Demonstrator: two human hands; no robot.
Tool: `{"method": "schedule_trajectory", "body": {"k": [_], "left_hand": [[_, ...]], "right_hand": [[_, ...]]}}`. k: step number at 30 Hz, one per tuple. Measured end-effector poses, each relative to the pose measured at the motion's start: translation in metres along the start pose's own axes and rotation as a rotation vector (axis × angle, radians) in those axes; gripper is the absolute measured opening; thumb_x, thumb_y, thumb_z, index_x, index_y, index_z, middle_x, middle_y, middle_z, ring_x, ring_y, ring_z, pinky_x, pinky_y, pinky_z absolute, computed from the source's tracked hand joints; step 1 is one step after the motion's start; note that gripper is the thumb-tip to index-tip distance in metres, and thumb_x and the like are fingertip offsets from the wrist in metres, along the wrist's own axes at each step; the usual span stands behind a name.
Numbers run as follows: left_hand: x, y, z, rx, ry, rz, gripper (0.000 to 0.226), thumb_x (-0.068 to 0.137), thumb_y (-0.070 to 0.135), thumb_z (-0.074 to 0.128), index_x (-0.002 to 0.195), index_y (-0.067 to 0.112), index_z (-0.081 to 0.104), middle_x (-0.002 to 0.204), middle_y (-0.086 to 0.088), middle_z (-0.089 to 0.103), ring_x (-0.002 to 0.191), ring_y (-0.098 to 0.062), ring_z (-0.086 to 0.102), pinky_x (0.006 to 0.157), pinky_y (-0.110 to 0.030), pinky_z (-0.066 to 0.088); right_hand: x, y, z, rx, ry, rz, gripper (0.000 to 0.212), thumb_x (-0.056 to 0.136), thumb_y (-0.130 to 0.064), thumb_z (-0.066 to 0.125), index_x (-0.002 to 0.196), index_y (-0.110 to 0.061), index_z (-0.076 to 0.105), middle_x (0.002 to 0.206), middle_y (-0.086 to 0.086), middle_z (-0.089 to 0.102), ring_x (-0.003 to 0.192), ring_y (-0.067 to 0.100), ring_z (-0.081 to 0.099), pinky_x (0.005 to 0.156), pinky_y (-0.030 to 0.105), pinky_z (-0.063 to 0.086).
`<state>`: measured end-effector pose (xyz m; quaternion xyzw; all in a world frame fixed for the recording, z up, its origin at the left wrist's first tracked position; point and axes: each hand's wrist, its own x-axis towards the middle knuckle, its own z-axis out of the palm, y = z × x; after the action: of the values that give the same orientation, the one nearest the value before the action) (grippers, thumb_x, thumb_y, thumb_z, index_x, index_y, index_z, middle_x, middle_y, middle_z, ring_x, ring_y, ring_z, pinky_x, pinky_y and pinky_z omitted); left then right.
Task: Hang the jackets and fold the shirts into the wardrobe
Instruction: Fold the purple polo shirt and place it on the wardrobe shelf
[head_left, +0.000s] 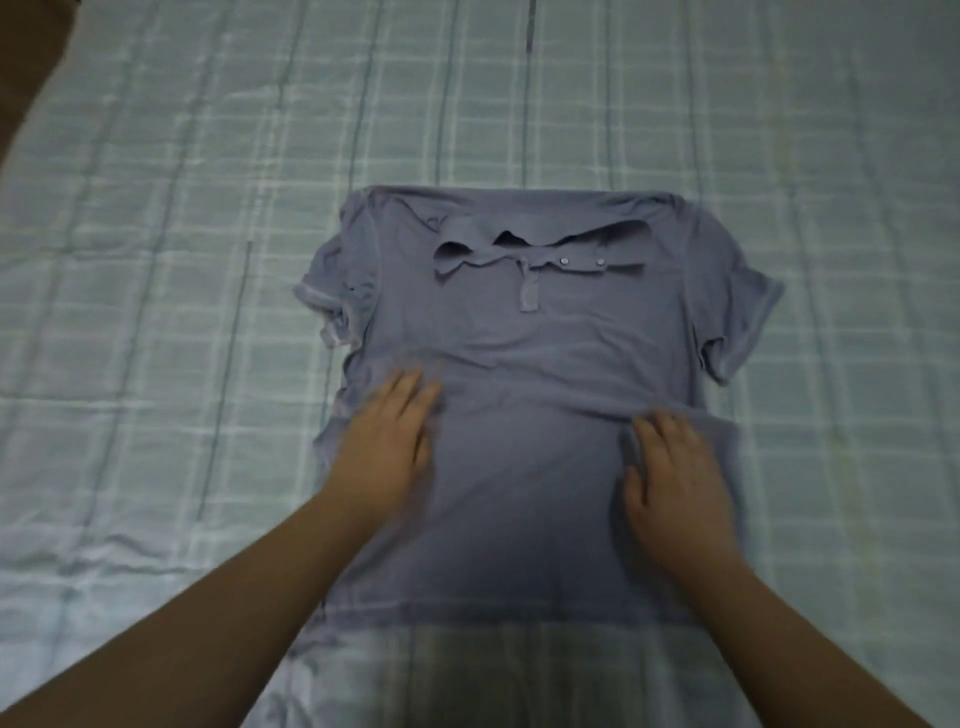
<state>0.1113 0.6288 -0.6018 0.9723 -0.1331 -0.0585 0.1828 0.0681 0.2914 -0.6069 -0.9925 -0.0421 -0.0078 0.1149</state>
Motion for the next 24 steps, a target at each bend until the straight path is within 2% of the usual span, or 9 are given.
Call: {"method": "schedule_trajectory", "body": {"k": [4, 7, 9, 13, 15, 17, 19, 21, 24], "left_hand": [[-0.069, 0.006, 0.009, 0.051, -0.088, 0.065, 0.053, 0.089, 0.025, 0.040, 0.137, 0.008, 0.054, 0.140, -0.021, 0.052, 0.129, -0.043, 0.048, 0.109, -0.050, 0.037], [-0.103, -0.002, 0.013, 0.035, -0.117, 0.034, 0.051, 0.089, 0.024, 0.043, 0.136, 0.008, 0.054, 0.137, -0.021, 0.052, 0.128, -0.044, 0.046, 0.109, -0.051, 0.035], [-0.122, -0.009, 0.014, -0.021, -0.096, -0.081, 0.050, 0.088, 0.022, 0.048, 0.135, 0.008, 0.053, 0.137, -0.021, 0.050, 0.127, -0.043, 0.045, 0.108, -0.050, 0.036], [-0.155, -0.006, 0.012, -0.252, 0.040, -0.592, 0.055, 0.081, 0.016, 0.071, 0.131, 0.001, 0.051, 0.124, -0.024, 0.054, 0.111, -0.039, 0.051, 0.096, -0.046, 0.045], [-0.165, 0.002, 0.010, -0.388, 0.003, -0.807, 0.058, 0.083, 0.022, 0.073, 0.130, -0.001, 0.048, 0.118, -0.024, 0.055, 0.105, -0.040, 0.055, 0.083, -0.041, 0.046], [-0.167, 0.006, 0.009, -0.437, -0.089, -0.950, 0.058, 0.086, 0.032, 0.072, 0.127, -0.002, 0.049, 0.116, -0.021, 0.059, 0.104, -0.040, 0.058, 0.076, -0.034, 0.040], [-0.165, 0.002, 0.008, -0.372, -0.230, -0.992, 0.049, 0.090, 0.041, 0.067, 0.114, -0.001, 0.058, 0.108, -0.019, 0.065, 0.098, -0.036, 0.061, 0.073, -0.031, 0.038], [-0.165, -0.004, 0.010, -0.391, -0.325, -0.997, 0.044, 0.091, 0.042, 0.063, 0.103, 0.000, 0.066, 0.097, -0.016, 0.067, 0.089, -0.033, 0.062, 0.071, -0.030, 0.040], [-0.171, -0.011, 0.008, -0.517, -0.257, -0.970, 0.032, 0.091, 0.032, 0.064, 0.098, 0.001, 0.067, 0.091, -0.017, 0.069, 0.088, -0.034, 0.066, 0.070, -0.034, 0.047]], "right_hand": [[-0.055, -0.016, -0.011, -0.024, -0.086, 0.128, 0.056, 0.080, -0.021, 0.055, 0.133, -0.005, 0.056, 0.140, 0.022, 0.052, 0.128, 0.040, 0.049, 0.104, 0.055, 0.038], [-0.084, -0.010, -0.016, 0.018, -0.098, 0.226, 0.056, 0.080, -0.022, 0.055, 0.132, -0.003, 0.055, 0.137, 0.024, 0.052, 0.124, 0.042, 0.050, 0.101, 0.054, 0.042], [-0.099, -0.002, -0.013, 0.067, -0.077, 0.342, 0.055, 0.080, -0.025, 0.055, 0.131, -0.002, 0.054, 0.135, 0.025, 0.052, 0.119, 0.043, 0.051, 0.100, 0.052, 0.044], [-0.116, 0.002, -0.007, 0.249, -0.054, 0.643, 0.056, 0.077, -0.029, 0.053, 0.126, -0.001, 0.053, 0.122, 0.027, 0.058, 0.111, 0.042, 0.056, 0.096, 0.049, 0.048], [-0.117, 0.000, -0.011, 0.277, -0.037, 0.758, 0.044, 0.076, -0.029, 0.058, 0.114, -0.006, 0.055, 0.109, 0.024, 0.061, 0.100, 0.041, 0.061, 0.084, 0.048, 0.052], [-0.119, -0.002, -0.013, 0.241, -0.067, 0.886, 0.046, 0.079, -0.028, 0.065, 0.118, -0.007, 0.054, 0.114, 0.023, 0.059, 0.104, 0.043, 0.060, 0.087, 0.050, 0.051], [-0.122, 0.000, -0.014, 0.179, -0.123, 1.037, 0.053, 0.081, -0.034, 0.069, 0.121, -0.004, 0.054, 0.120, 0.025, 0.056, 0.111, 0.045, 0.057, 0.091, 0.052, 0.047], [-0.129, 0.005, -0.011, 0.176, -0.209, 1.104, 0.053, 0.084, -0.037, 0.068, 0.120, -0.001, 0.055, 0.121, 0.027, 0.057, 0.112, 0.046, 0.056, 0.093, 0.051, 0.046], [-0.132, 0.010, -0.013, 0.244, -0.272, 1.095, 0.039, 0.089, -0.027, 0.061, 0.111, 0.004, 0.061, 0.113, 0.033, 0.062, 0.104, 0.047, 0.060, 0.091, 0.046, 0.048]]}}
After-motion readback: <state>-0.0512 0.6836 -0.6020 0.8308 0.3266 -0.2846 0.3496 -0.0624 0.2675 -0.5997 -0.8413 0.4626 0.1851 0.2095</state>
